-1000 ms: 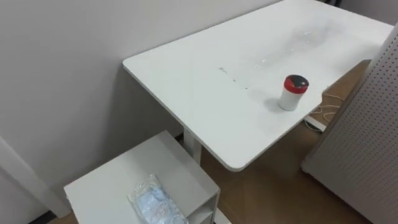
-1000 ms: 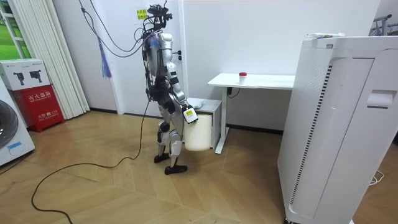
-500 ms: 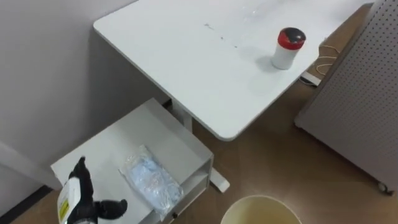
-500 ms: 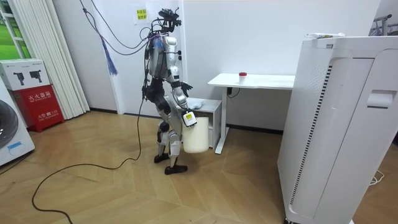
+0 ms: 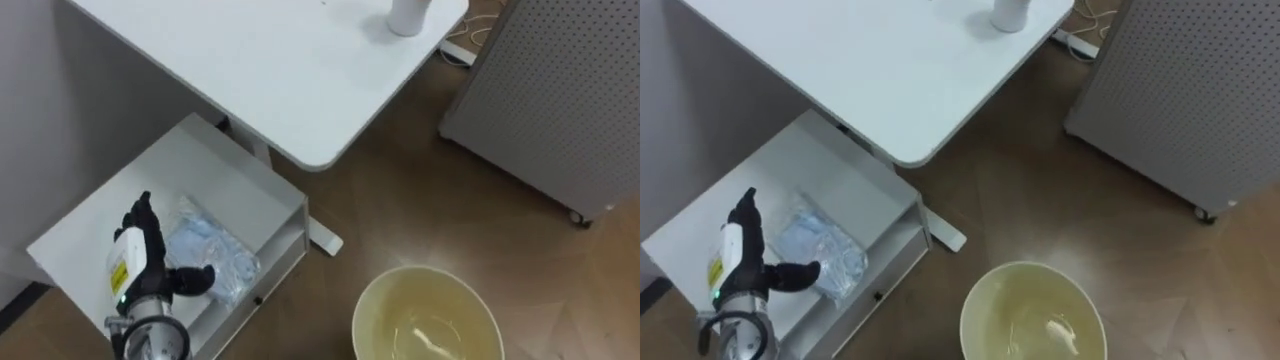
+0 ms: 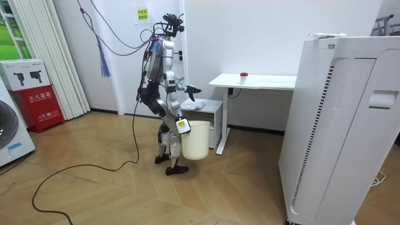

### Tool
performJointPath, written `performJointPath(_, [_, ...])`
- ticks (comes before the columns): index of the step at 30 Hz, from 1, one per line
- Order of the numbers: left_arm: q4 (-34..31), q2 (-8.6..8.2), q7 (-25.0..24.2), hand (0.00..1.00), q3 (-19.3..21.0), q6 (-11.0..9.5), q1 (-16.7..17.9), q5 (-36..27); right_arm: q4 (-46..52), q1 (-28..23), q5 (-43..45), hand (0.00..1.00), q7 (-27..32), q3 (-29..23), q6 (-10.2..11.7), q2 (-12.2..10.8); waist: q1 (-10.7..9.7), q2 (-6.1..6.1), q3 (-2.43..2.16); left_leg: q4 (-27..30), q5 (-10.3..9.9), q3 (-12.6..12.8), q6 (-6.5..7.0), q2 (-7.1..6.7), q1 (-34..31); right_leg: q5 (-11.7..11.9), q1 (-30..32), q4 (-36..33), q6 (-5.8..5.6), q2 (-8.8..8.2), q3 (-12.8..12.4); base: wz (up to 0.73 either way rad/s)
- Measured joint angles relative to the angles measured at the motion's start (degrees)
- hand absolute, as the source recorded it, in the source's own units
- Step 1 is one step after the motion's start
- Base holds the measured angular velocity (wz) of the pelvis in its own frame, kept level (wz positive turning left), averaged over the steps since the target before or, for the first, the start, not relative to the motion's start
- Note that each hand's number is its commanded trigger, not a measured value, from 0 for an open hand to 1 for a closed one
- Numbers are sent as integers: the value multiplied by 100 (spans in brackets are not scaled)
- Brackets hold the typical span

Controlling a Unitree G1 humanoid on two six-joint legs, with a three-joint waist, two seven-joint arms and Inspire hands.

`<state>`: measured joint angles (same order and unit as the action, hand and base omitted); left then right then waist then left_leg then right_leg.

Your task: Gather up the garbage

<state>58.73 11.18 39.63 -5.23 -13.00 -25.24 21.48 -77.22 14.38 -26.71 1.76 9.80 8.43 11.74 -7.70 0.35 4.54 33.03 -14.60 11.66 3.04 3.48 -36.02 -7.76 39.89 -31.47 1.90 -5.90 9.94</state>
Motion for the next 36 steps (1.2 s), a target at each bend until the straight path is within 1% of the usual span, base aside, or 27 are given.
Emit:
performJointPath(2, [103, 34, 101, 0, -76, -31, -163, 4, 31, 22, -134, 100, 12, 31, 32, -1, -29, 8, 6, 149, -46, 35, -7, 81, -185, 4, 159, -71, 25, 16, -13, -10])
performJointPath(3, [124, 37, 118, 0, -84, -30, -194, 3, 41, 23, -161, 100, 12, 36, 32, -3, -38, 9, 6, 176, -53, 34, -13, 95, -220, 9, 182, -76, 33, 32, -14, -7])
performJointPath(5, [197, 68, 148, 0, -295, -30, -305, 0, 46, 36, -252, 100, 11, 79, 32, -3, -93, 14, 9, 242, -58, 40, -19, 110, -289, 13, 260, -128, 39, 79, -29, 0])
performJointPath(9, [207, 85, 144, 0, -446, -30, -363, -1, 57, 68, -261, 100, 12, 156, 31, -5, -146, 36, 22, 280, -114, 53, -36, 169, -353, 10, 306, -127, 49, 94, -35, -6])
performJointPath(14, [222, 89, 118, 0, -522, -29, -402, 9, 171, 67, -300, 100, -6, 160, 33, 11, -221, 39, 24, 282, -114, 62, -37, 175, -478, 12, 441, -140, 65, 93, -33, -1])
performJointPath(17, [574, 132, 42, 0, -724, -27, -461, -3, 185, 70, -556, 100, -90, 261, 33, 14, -319, 39, 25, 280, -114, 67, -37, 177, -482, 11, 443, -138, 68, 91, -31, 0])
performJointPath(21, [848, 137, -132, 0, -747, -28, -480, -18, 186, 70, -631, 100, -118, 261, 35, 19, -329, 29, 31, 250, -114, 75, -37, 166, -509, 10, 482, -122, 67, 86, -41, 0])
performJointPath(24, [1055, 138, -312, 0, -775, -6, -471, -188, 186, 67, -635, 100, -131, 274, 33, 40, -330, 5, 46, 234, -114, 91, -38, 165, -564, 9, 555, -131, 67, 91, -60, 0])
performJointPath(28, [1292, 144, -518, 0, -900, 15, -496, -323, 246, 68, -699, 100, -147, 301, 33, 58, -358, -2, 46, 239, -108, 93, -43, 164, -694, 10, 688, -145, 71, 89, -58, 0])
performJointPath(33, [1441, 187, -659, 0, -928, 26, -529, -322, 404, 46, -734, 100, -110, 367, 32, 52, -397, -7, 44, 296, -108, 85, -42, 164, -732, 10, 708, -125, 70, 86, -47, 0])
performJointPath(34, [1441, 211, -701, 13, -928, 35, -539, -320, 413, 46, -734, 100, -110, 380, 32, 52, -405, -11, 42, 298, -107, 85, -42, 163, -732, 9, 707, -124, 70, 84, -46, 0])
performJointPath(35, [1442, 232, -745, 51, -928, 53, -549, -318, 417, 46, -736, 100, -109, 417, 32, 51, -417, -13, 41, 300, -107, 84, -41, 163, -732, 9, 706, -124, 70, 83, -46, 0])
performJointPath(36, [1443, 243, -765, 97, -928, 63, -556, -318, 416, 46, -741, 100, -109, 430, 31, 50, -421, -15, 41, 304, -107, 84, -41, 164, -731, 9, 706, -120, 70, 82, -45, 0])
